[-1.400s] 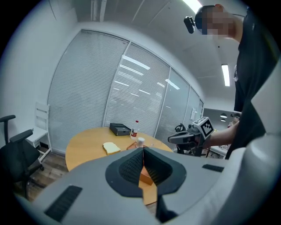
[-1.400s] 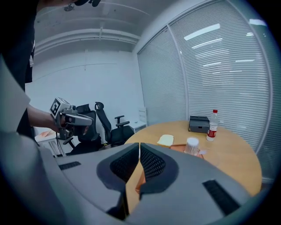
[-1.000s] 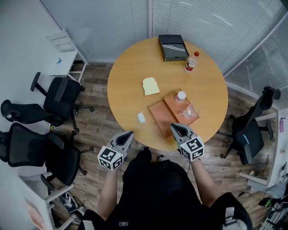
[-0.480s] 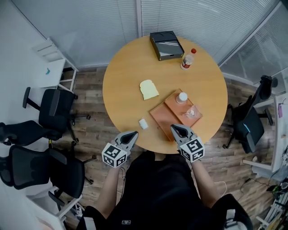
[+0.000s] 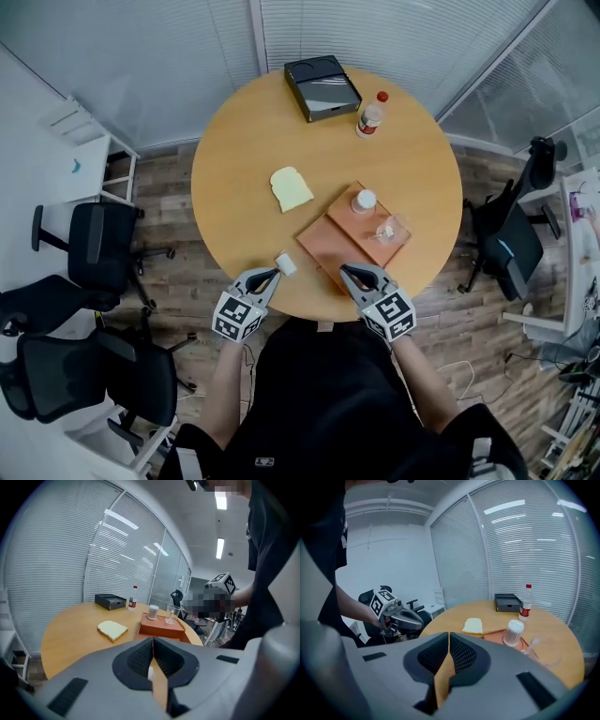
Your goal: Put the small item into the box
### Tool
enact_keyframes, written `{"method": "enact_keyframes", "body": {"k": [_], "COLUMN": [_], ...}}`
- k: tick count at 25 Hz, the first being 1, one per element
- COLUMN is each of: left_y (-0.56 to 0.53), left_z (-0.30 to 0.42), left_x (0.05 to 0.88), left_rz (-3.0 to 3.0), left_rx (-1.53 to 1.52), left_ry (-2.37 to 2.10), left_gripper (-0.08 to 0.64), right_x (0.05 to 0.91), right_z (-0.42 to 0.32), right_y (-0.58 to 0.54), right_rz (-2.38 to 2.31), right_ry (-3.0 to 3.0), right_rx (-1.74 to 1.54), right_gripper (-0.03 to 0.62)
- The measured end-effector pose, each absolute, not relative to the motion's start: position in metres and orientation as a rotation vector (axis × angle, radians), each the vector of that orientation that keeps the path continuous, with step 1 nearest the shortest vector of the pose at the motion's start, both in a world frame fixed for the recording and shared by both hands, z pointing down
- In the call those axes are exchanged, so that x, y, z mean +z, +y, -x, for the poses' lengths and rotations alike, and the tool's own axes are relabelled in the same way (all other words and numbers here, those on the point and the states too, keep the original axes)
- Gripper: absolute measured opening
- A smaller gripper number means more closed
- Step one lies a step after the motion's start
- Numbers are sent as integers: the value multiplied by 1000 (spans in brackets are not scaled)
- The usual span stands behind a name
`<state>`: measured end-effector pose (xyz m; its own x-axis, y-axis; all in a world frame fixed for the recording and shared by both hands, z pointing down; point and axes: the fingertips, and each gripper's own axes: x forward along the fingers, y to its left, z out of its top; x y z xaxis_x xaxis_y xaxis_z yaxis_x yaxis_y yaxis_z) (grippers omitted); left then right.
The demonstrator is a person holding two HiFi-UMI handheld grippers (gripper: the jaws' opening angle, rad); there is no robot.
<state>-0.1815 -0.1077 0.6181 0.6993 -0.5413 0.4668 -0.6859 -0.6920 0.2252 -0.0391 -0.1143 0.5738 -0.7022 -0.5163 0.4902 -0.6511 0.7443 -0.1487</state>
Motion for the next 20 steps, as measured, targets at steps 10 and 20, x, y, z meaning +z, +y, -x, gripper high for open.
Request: {"method": "enact_keyframes", "body": {"k": [10, 20], "left_y": [-114, -114], "left_z": [180, 165], "left_x": [658, 701], "left_rz": [-2535, -2543], "left_rx": [662, 829], "left_ry": [-908, -786], "left_gripper": [12, 210], "right_x": [582, 578], "right_z": [45, 30], "right_y": [-117, -117], "right_rz": [-875, -897], "right_ry": [-2509, -2491], "right_rx": [455, 500], "right_gripper": [8, 8]}}
